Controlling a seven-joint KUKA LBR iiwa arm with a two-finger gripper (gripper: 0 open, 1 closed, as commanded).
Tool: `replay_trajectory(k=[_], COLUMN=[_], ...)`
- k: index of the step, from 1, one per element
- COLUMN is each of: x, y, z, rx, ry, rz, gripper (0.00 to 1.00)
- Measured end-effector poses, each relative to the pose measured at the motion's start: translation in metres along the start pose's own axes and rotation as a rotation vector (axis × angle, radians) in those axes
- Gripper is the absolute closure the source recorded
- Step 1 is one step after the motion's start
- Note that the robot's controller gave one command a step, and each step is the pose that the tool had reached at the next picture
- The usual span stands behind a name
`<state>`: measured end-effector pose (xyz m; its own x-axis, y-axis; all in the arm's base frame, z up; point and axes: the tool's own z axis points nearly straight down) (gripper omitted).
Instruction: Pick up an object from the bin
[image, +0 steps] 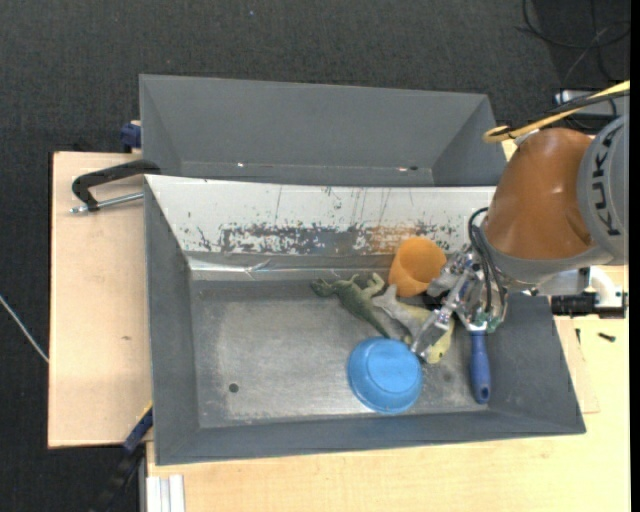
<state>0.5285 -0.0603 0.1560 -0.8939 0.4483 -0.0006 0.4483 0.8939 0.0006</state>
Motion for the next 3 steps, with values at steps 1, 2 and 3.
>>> replay_trajectory(k=[1, 2, 3], x=[-0.009, -0.025, -0.026], y=[-0.028, -0.042, -0.042], z=[0.061, 0.083, 0.082], rx=[-0.006, -0.002, -0.003], ry=[-0.007, -0.008, -0.014], rz=[-0.001, -0.182, -0.181], gripper=[0.0, 0.0, 1.0])
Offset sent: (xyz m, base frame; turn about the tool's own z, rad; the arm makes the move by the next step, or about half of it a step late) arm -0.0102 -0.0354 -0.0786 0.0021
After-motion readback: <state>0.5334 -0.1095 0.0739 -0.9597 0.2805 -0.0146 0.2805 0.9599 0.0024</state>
